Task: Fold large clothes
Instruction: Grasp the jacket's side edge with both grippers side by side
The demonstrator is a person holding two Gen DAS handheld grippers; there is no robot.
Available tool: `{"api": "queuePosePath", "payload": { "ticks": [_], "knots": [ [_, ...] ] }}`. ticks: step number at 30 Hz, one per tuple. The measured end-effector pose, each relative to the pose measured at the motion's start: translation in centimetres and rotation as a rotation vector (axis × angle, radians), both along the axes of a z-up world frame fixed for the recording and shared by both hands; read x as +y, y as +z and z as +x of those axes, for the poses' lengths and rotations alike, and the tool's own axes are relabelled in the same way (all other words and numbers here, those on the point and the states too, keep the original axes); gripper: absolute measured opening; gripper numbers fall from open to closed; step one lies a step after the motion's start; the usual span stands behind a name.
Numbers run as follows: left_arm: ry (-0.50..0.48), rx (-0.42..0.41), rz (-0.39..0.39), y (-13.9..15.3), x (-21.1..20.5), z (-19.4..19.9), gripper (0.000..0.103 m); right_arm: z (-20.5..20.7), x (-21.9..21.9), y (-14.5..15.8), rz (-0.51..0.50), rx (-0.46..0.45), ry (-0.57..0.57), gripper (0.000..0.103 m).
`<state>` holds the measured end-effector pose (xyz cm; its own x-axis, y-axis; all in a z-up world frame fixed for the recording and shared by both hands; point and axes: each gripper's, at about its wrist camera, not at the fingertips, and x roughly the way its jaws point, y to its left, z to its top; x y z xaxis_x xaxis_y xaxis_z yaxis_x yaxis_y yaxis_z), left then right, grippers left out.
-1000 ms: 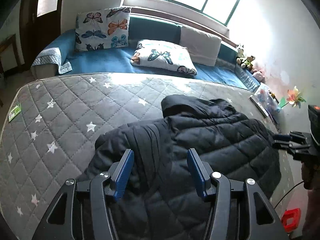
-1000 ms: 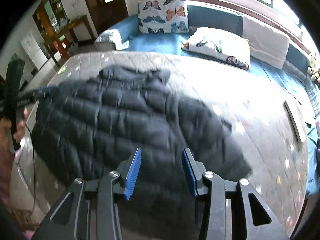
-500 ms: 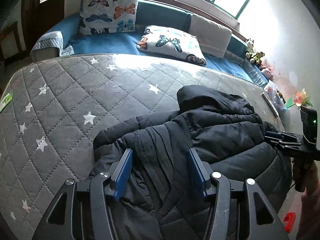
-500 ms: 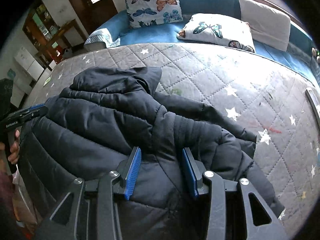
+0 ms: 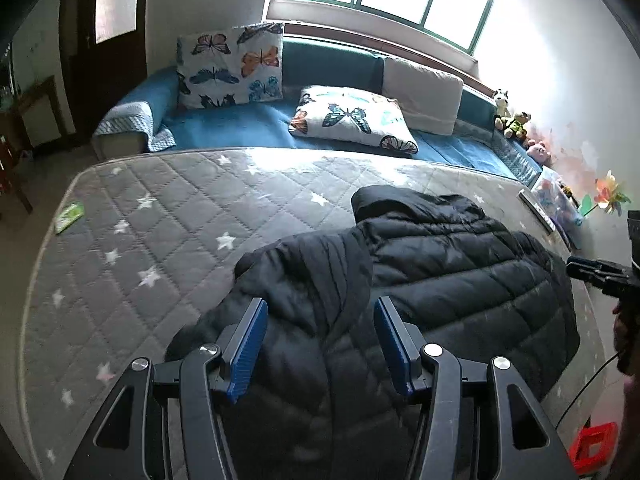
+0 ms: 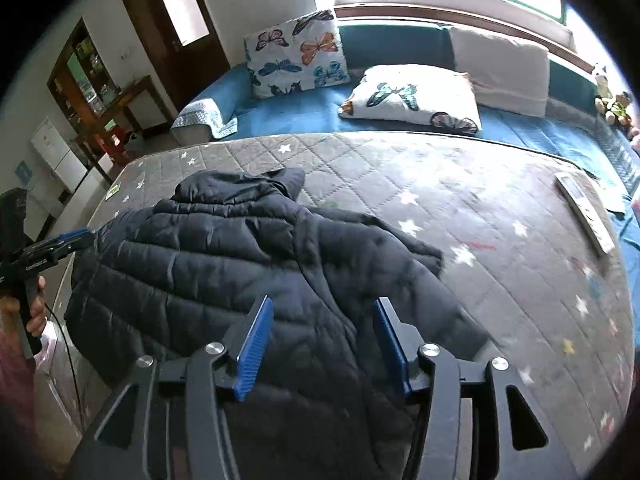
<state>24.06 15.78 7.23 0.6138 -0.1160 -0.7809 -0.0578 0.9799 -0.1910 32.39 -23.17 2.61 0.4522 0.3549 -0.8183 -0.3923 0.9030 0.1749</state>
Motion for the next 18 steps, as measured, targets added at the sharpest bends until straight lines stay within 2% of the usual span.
{"api": "queuePosePath", "payload": {
  "ticks": [4, 7, 12, 18],
  "knots": [
    [0.012, -0.012, -0.04, 0.9, 0.9, -3.4, 0.059, -1.0, -1.9, -0.5, -0.008, 0.016, -0.039, 0.059],
    [0.032, -0.021, -0.07, 1.2, 1.9, -5.6, 0.06, -1.6, -3.1, -1.2, 0.023, 0.046, -0.061, 0.06],
    [0.109, -0.011, -0.2, 0.4, 4.8, -9.2, 0.067, -2.4, -4.3, -2.4, 0.085, 0.091, -0.079, 0.071],
    [0.137, -0.011, -0.354, -1.5, 7.1, -11.8, 0.068, -2.6, -5.2, -4.6, 0.124, 0.146, -0.103, 0.071]
  ]
}}
